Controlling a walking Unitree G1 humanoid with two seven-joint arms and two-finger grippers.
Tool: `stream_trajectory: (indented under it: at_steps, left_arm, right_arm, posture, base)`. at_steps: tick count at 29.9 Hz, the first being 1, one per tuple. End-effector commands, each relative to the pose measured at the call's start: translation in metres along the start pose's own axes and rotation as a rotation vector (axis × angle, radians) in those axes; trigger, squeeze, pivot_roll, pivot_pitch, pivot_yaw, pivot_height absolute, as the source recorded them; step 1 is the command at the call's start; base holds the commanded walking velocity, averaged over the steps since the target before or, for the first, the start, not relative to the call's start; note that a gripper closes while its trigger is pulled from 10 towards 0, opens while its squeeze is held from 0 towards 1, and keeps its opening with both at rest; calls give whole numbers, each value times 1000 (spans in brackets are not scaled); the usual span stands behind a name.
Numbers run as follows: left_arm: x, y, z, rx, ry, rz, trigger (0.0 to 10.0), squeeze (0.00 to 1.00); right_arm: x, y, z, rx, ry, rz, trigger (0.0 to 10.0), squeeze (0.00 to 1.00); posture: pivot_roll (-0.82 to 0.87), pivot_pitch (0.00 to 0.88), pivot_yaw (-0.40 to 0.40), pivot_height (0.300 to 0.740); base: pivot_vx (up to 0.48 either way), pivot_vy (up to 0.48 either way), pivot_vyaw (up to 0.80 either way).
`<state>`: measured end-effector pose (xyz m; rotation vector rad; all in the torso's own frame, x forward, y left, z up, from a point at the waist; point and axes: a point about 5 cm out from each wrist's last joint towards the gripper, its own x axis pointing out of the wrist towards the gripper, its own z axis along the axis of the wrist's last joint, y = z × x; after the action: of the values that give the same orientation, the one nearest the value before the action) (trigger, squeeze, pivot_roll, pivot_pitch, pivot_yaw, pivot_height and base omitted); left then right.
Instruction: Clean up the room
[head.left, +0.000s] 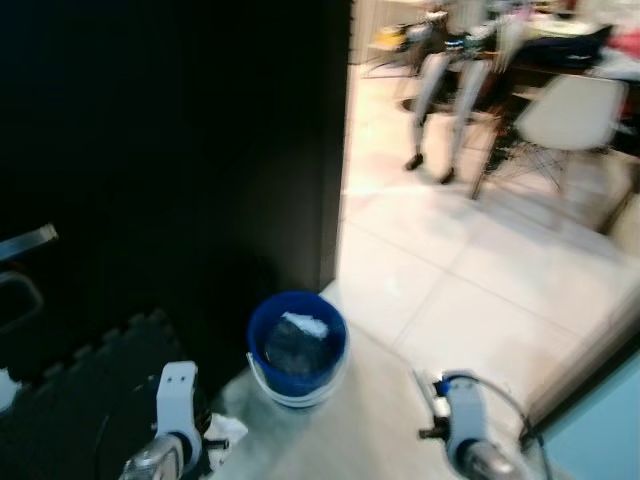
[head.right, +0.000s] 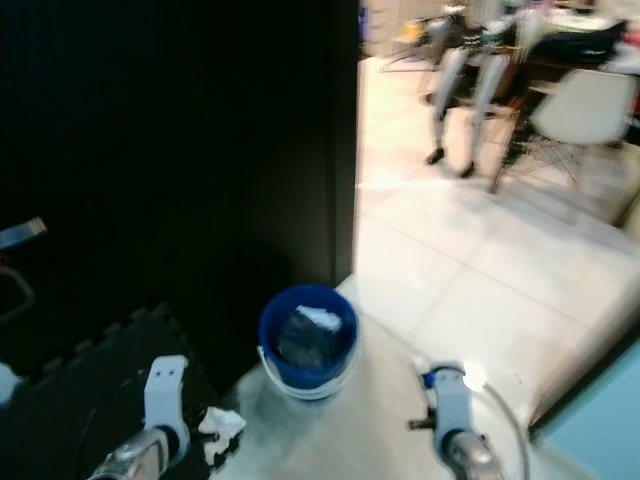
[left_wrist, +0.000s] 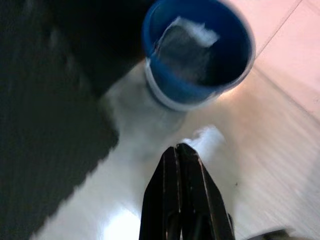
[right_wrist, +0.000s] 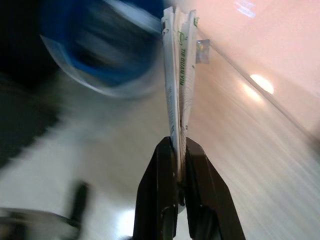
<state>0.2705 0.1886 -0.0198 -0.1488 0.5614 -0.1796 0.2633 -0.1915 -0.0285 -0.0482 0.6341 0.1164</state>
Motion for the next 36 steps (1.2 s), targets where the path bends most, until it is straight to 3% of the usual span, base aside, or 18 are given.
stream_trajectory:
  at_steps: [1, 8, 11, 17, 27, 30, 36]
  left_arm:
    - [5, -10, 9, 27, -31, -80, 10000, 0]
    - [12, -27, 21, 77, -46, -188, 10000, 0]
    - [13, -32, 24, 73, -58, -228, 10000, 0]
    - [19, -64, 36, 62, -77, -462, 10000, 0]
    - [20, -75, 41, 55, -68, -555, 10000, 0]
    - [19, -80, 39, 58, -51, -621, 10000, 0]
    - [19, -84, 38, 48, -51, -631, 10000, 0]
  right_arm:
    - [-5, -8, -13, -20, 42, -19, 10000, 0]
    - [0, -6, -2, 60, 28, -27, 10000, 0]
    - [0, -6, -1, 34, 33, -29, 10000, 0]
    - [1, -5, 0, 33, 27, -34, 10000, 0]
    - [1, -4, 3, 43, 15, -43, 10000, 0]
    - [2, -3, 6, 33, -2, -45, 10000, 0]
    - [2, -3, 6, 43, -5, -46, 10000, 0]
  posture:
    - [-14, 87, 38, 740]
    - [-20, 90, 49, 740]
    - [-22, 91, 51, 740]
    - [-24, 97, 54, 740]
    - [-23, 99, 64, 740]
    - [-20, 103, 67, 740]
    - [-19, 105, 69, 740]
  base:
    - [368, 0, 769]
    - [365, 0, -335]
    - [364, 0, -781]
    - [271, 0, -773]
    - [0, 0, -749]
    - [292, -361, 0]
    - [306, -365, 0]
